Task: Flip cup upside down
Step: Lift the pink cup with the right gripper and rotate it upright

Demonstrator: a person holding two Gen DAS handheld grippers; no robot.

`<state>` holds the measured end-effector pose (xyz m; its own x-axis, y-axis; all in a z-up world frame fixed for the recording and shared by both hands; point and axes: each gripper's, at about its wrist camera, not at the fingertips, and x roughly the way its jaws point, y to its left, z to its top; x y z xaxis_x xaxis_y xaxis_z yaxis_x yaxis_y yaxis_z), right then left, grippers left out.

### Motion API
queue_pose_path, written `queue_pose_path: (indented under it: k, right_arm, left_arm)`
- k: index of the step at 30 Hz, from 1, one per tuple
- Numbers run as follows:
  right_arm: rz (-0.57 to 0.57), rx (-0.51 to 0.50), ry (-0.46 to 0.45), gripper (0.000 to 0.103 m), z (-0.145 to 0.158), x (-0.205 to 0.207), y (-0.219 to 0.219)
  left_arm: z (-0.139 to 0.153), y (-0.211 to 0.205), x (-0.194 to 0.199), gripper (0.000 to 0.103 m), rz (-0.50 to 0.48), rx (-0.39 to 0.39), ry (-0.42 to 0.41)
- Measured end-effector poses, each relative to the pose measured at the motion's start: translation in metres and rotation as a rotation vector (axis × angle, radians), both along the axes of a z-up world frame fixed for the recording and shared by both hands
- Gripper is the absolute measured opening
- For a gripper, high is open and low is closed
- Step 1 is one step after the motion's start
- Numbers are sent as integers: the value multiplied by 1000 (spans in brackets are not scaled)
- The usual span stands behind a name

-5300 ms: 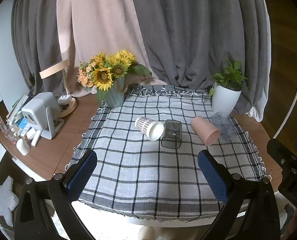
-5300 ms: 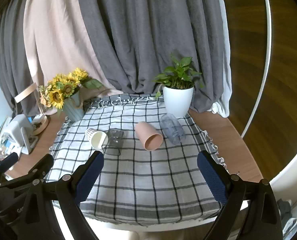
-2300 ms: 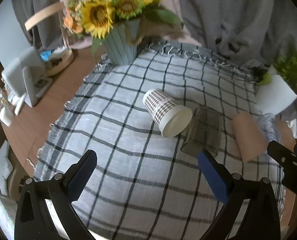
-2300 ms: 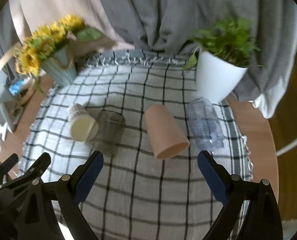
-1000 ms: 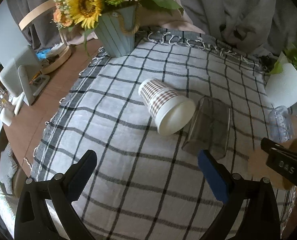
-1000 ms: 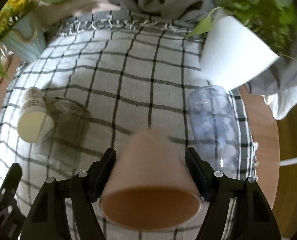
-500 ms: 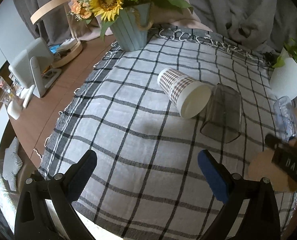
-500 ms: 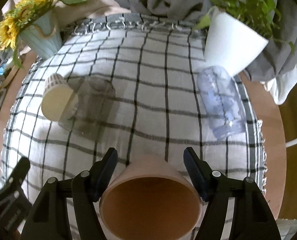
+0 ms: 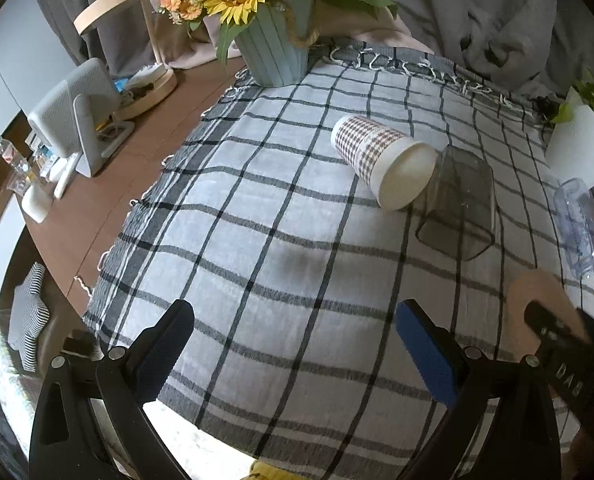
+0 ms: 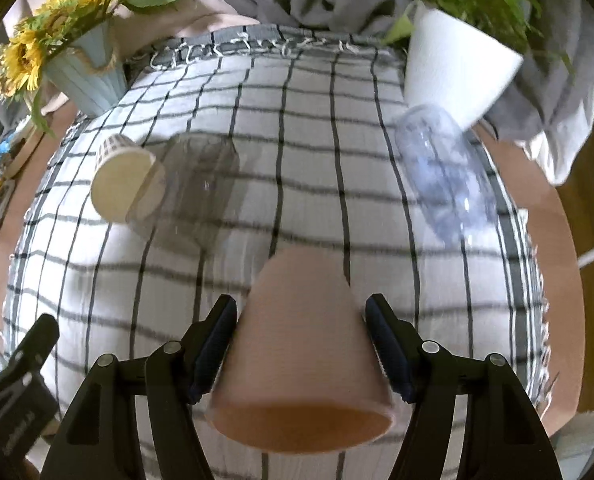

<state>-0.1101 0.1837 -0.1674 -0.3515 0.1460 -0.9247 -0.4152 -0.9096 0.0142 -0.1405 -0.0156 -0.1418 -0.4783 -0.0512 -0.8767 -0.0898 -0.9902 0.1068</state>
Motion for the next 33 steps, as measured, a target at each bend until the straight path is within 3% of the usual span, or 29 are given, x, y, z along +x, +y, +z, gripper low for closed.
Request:
queue_pose_path:
  k: [4,13,16,19,25,30,33]
  right_arm:
    - [-12,-44,-21,65,-12,10,-1]
    - [-23,-56,-13,65,-8,13,-2]
    - [-43,-65,37,66,8,23,0]
    - [-84,-39,106,73,37,42,5]
    - [-265,33,215,79,85,80,31]
    - [-349,15,216,79,90,96,61]
    - [-403,-1,220,79,86,106,77]
  left_arm:
    - [0,1,6,103,-14,-4,-3]
    - [4,5,10,103,-67,-18,-6]
    - [10,11,10,103,-113,-4,-7]
    - [17,23,10,103,-187,17,-25]
    - [26,69,3,103,-355,134,-153]
    - [23,116,1,103,-464,125,-201]
    - [10,141,-7,102,-490,157,-288]
